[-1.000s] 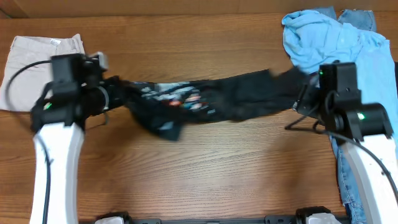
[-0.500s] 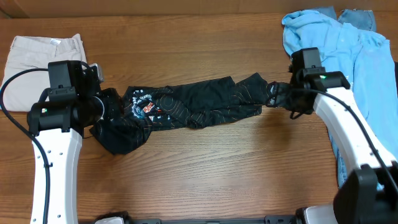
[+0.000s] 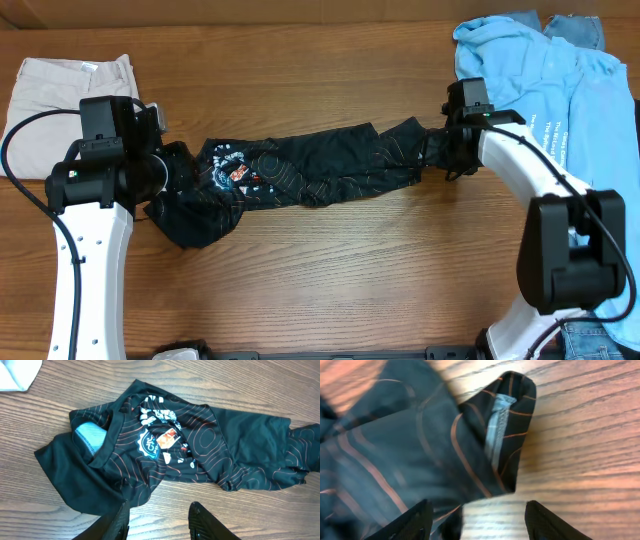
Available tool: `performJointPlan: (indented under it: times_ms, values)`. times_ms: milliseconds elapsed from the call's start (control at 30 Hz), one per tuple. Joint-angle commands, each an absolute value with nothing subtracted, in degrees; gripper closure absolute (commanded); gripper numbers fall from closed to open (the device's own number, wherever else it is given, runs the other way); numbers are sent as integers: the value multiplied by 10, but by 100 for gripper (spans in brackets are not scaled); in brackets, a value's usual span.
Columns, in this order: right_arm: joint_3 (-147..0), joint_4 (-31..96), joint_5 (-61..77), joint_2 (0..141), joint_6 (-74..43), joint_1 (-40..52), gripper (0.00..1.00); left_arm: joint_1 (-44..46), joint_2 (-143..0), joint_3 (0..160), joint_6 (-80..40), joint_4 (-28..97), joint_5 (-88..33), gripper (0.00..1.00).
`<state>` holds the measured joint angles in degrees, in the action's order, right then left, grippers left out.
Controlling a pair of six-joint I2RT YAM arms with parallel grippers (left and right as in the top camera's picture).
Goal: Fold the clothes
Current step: 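Grasp the jersey's left end with the left gripper, stretching it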
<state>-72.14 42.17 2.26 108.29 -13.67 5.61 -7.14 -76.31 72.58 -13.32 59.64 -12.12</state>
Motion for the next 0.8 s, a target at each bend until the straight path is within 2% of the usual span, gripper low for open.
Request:
performJointPlan:
  times_ms: [0, 200, 267, 333, 400, 433, 633, 767]
  values:
    - [-731, 411, -4, 1104, -136, 53, 37, -71, -768, 728, -126, 597, -116, 58]
    - [-731, 390, 2, 1131, -136, 53, 38, -71, -768, 728, -126, 598, -116, 58]
    - [-731, 387, 3, 1135, -136, 53, 43, -71, -768, 728, -126, 597, -116, 57]
    - [-731, 384, 10, 1136, -134, 53, 57, -71, -768, 728, -126, 597, -116, 57]
    - [-731, 383, 12, 1136, -135, 53, 87, -71, -768, 728, -126, 597, -116, 58]
    - [-731, 384, 12, 1136, -135, 53, 96, -71, -768, 728, -126, 597, -116, 58]
    - [-765, 438, 11, 1095, -128, 54, 96, -71, -768, 728, -126, 594, -116, 58]
    - [-852, 510, 12, 1027, -121, 55, 96, -70, -768, 728, -127, 584, -116, 58]
